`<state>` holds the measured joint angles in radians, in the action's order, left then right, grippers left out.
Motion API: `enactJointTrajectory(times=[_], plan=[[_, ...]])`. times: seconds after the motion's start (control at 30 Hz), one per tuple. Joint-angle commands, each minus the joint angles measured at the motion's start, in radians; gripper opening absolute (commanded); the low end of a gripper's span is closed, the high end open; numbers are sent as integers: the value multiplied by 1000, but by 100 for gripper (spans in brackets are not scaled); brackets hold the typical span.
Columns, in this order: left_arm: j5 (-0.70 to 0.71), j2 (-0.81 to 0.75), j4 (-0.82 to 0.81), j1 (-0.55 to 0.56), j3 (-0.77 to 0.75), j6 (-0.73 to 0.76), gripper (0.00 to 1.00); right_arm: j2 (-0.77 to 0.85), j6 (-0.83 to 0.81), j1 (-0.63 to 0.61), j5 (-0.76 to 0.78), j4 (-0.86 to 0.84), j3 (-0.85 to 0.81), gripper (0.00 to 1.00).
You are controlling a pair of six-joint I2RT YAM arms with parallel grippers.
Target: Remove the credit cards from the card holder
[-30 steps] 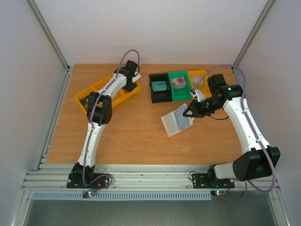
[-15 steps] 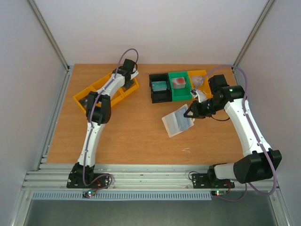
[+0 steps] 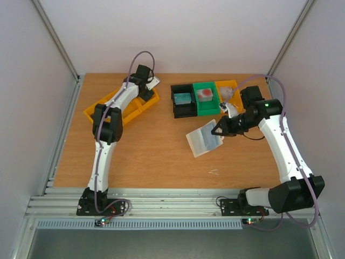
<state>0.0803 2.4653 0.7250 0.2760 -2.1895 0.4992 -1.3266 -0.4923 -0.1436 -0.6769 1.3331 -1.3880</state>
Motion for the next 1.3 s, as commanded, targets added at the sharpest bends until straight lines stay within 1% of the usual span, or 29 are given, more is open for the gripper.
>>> enactJointTrajectory(times=[0.0,0.17,0.23,0.3,0.4,0.53,0.63,0.73,0.83,0.87,0.93,1.0,1.07,1.13,1.27], plan=[[-42,-2,38,5,41,-26,14,51,-14,7,5,24,-20,1],[-39,13,39,16,60,11,16,73,-17,7,9,43,-19,1],[-62,2,55,21,73,20,16,83,-17,7,11,50,-20,1],[-103,-36,55,24,117,22,16,94,-18,7,16,55,-20,1],[-172,-120,21,33,223,32,16,110,-19,7,19,54,-15,1],[-190,-195,-7,61,360,81,16,120,-17,7,16,50,-8,1],[-215,-239,-6,89,431,88,16,128,-12,7,10,43,-9,1],[-227,-290,5,116,464,75,17,131,-8,7,2,40,-12,1],[-191,-331,40,130,436,20,18,131,-1,7,-3,36,-28,1],[-182,-343,77,131,401,-3,21,131,4,7,-6,33,-38,1],[-164,-380,153,131,344,-16,31,136,10,7,-18,28,-60,1],[-171,-441,213,131,330,-20,40,151,13,7,-28,11,-69,1],[-197,-527,250,131,363,-12,47,162,17,7,-36,-12,-71,1],[-225,-626,265,131,419,-7,53,164,24,7,-55,-31,-82,1],[-341,-834,267,132,494,-11,59,167,40,7,-109,-81,-116,1]])
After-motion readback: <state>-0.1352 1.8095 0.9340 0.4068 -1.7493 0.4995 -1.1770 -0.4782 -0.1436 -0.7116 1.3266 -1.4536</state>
